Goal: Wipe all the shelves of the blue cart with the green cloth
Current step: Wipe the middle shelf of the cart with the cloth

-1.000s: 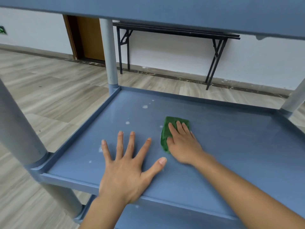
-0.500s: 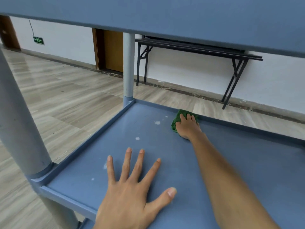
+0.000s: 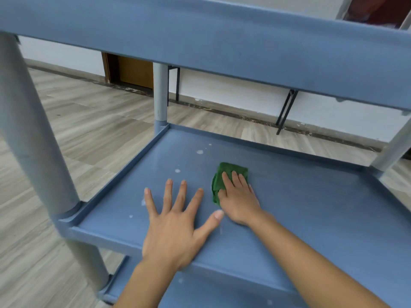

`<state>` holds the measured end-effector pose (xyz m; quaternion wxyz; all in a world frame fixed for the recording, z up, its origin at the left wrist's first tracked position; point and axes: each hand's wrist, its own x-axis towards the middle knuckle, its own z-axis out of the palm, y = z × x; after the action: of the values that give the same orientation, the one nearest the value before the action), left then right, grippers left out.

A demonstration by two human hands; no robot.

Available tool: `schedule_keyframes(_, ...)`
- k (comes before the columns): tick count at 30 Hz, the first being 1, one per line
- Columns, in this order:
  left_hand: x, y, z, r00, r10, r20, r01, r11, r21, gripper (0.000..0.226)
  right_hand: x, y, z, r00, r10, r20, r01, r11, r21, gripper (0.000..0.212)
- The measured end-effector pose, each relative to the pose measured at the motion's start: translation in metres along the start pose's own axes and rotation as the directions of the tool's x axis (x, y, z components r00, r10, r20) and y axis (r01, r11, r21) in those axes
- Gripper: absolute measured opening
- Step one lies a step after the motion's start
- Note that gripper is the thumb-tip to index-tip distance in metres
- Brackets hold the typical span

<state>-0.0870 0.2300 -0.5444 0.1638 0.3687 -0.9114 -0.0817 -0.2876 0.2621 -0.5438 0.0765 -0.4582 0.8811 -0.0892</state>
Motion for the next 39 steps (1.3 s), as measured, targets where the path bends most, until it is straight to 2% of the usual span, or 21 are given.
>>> schedule_keyframes(5, -0.001, 0.0, -0.004, 1.0, 0.017, 0.009, -0.016, 1.0, -0.006, 0.096, -0.11, -0.021, 0.013, 1.0, -0.025, 0.01, 0.025, 1.0, 0.005, 0.064)
schedule_keyframes(9, -0.003, -0.003, -0.009, 0.999, 0.032, 0.02, -0.031, 0.999, -0.008, 0.095, -0.135, -0.032, 0.014, 1.0, -0.004, 0.011, 0.004, 1.0, -0.009, 0.062)
schedule_keyframes(13, 0.005, -0.034, -0.021, 0.998, -0.023, -0.055, 0.027, 0.996, 0.085, 0.089, -0.103, -0.027, 0.008, 0.999, -0.019, 0.027, 0.02, 1.0, -0.021, 0.064)
schedule_keyframes(16, 0.004, -0.061, -0.018, 0.999, -0.052, -0.016, 0.054, 0.986, 0.158, 0.085, -0.049, -0.016, 0.007, 1.0, -0.015, 0.023, 0.016, 0.999, -0.041, 0.064)
schedule_keyframes(23, 0.001, -0.068, -0.011, 1.0, -0.018, -0.004, 0.018, 0.995, 0.094, 0.077, 0.111, -0.001, -0.002, 0.999, 0.043, -0.026, -0.043, 0.999, -0.002, 0.063)
schedule_keyframes(28, 0.001, -0.063, -0.016, 0.999, -0.017, 0.036, 0.014, 0.996, 0.085, 0.078, 0.184, 0.006, -0.014, 0.997, 0.064, -0.031, -0.063, 0.998, 0.018, 0.064)
schedule_keyframes(33, 0.002, -0.063, -0.021, 0.998, -0.012, 0.054, 0.008, 0.996, 0.084, 0.077, 0.196, -0.001, -0.016, 0.994, 0.094, -0.057, -0.093, 0.996, 0.015, 0.062)
schedule_keyframes(39, 0.001, -0.097, -0.024, 0.999, 0.008, -0.037, -0.004, 0.996, 0.089, 0.081, 0.141, -0.021, -0.009, 0.994, 0.095, -0.051, -0.096, 0.995, -0.005, 0.061)
